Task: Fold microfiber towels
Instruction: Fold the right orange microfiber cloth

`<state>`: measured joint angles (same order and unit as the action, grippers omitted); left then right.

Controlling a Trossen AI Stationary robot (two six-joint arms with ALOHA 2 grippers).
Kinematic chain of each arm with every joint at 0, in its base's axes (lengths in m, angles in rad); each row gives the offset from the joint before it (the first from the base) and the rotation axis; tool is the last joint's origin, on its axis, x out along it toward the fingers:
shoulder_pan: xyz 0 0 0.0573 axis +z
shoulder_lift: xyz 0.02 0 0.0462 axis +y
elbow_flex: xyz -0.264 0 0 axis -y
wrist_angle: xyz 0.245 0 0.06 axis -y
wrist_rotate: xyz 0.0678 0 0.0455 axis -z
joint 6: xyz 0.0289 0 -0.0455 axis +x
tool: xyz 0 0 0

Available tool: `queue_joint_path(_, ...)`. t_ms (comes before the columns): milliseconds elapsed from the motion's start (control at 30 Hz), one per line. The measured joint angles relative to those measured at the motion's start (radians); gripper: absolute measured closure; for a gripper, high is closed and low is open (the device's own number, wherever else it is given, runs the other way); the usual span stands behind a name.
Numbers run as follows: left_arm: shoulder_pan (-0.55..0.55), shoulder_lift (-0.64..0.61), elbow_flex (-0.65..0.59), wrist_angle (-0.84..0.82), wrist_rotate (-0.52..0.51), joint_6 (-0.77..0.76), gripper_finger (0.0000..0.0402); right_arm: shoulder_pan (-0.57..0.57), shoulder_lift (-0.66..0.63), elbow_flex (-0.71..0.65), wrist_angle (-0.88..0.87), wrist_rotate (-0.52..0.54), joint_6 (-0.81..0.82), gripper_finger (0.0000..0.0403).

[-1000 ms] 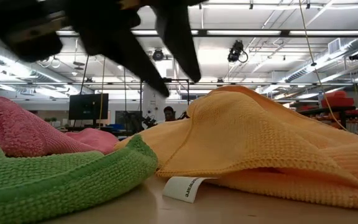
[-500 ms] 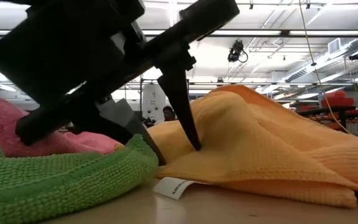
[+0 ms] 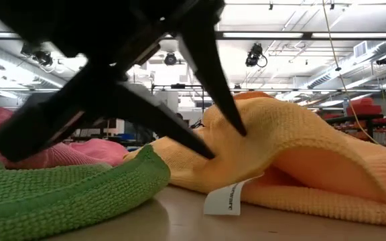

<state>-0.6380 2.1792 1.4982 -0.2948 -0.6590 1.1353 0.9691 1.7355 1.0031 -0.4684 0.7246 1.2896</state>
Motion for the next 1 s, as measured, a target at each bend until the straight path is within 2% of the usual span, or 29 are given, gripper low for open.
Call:
queue_joint_path(333,0.022,0.000,0.000,0.063,0.004,-0.025,0.0314,0.000,0.000,0.000,0.004,0.000,0.006,0.0194)
queue_joint_path(600,0.031,0.000,0.000,-0.010,0.161,-0.030,0.0353,0.000,0.000,0.000,0.004,0.000,0.002,0.0194)
queue_joint_path(733,0.029,0.000,0.000,-0.042,0.166,-0.032,0.0353,0.000,0.000,0.000,0.004,0.000,0.001,0.0194)
queue_joint_path(1000,0.026,0.000,0.000,-0.038,0.164,-0.028,0.0321,0.000,0.000,0.000,0.004,0.000,0.001,0.0194)
